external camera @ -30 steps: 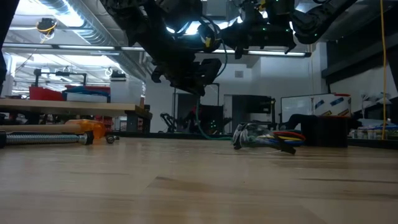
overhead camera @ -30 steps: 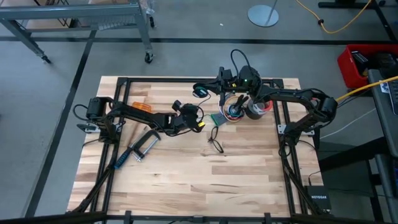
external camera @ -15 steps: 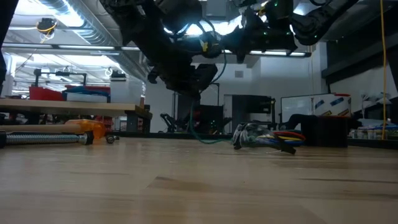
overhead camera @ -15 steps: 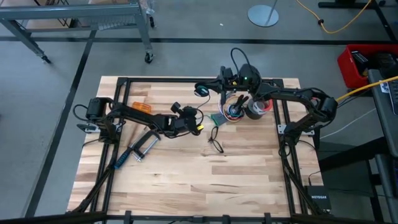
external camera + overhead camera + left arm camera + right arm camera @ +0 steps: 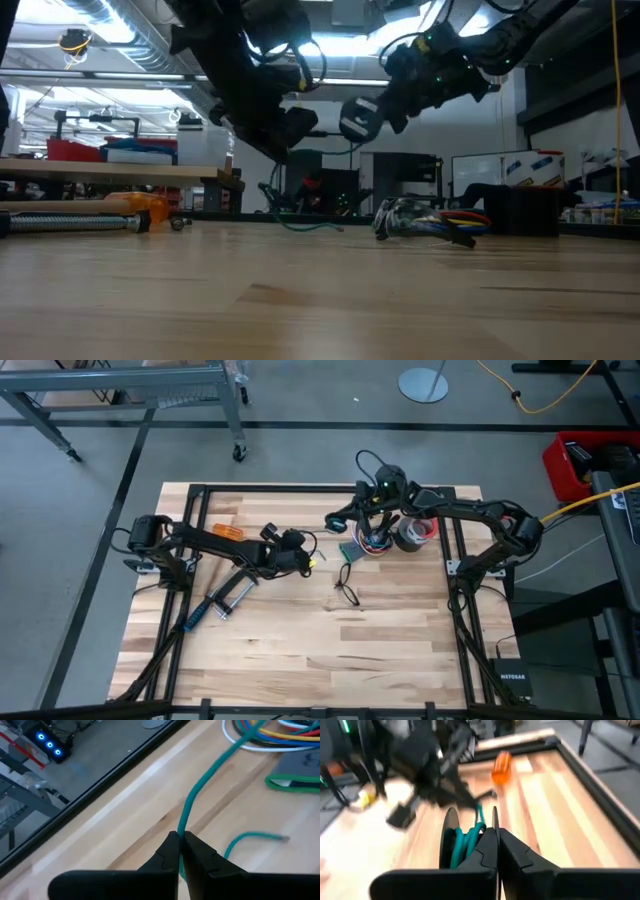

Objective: Coil cords
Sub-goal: Coil the green wire on the black spool

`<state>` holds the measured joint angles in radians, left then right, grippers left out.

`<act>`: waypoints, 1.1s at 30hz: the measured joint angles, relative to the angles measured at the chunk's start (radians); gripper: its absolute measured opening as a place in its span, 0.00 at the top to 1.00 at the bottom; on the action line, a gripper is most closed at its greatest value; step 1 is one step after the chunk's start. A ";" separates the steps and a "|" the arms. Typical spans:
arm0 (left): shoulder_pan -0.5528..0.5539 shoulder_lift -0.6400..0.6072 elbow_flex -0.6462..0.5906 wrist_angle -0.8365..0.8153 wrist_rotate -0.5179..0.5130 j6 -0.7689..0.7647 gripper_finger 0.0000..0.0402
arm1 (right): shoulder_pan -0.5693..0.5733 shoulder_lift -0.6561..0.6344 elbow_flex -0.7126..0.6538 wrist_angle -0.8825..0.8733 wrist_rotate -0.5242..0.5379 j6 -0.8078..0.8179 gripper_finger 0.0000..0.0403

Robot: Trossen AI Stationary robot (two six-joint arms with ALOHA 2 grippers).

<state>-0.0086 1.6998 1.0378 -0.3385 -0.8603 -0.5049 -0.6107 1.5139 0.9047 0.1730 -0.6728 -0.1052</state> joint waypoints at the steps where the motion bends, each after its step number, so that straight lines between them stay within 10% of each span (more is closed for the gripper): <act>1: 0.004 -0.007 0.000 -0.002 0.000 0.000 1.00 | 0.005 0.000 0.000 -0.022 0.016 -0.011 0.99; 21: 0.072 -0.077 0.008 0.422 0.203 0.121 1.00 | 0.222 0.000 0.000 -0.087 0.615 -0.140 0.99; 33: 0.063 -0.036 0.010 0.615 0.308 0.108 1.00 | 0.232 0.003 0.000 0.169 0.628 -0.003 0.99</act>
<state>0.0541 1.6633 1.0473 0.2769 -0.5526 -0.3969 -0.3790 1.5164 0.9047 0.3425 -0.0446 -0.1084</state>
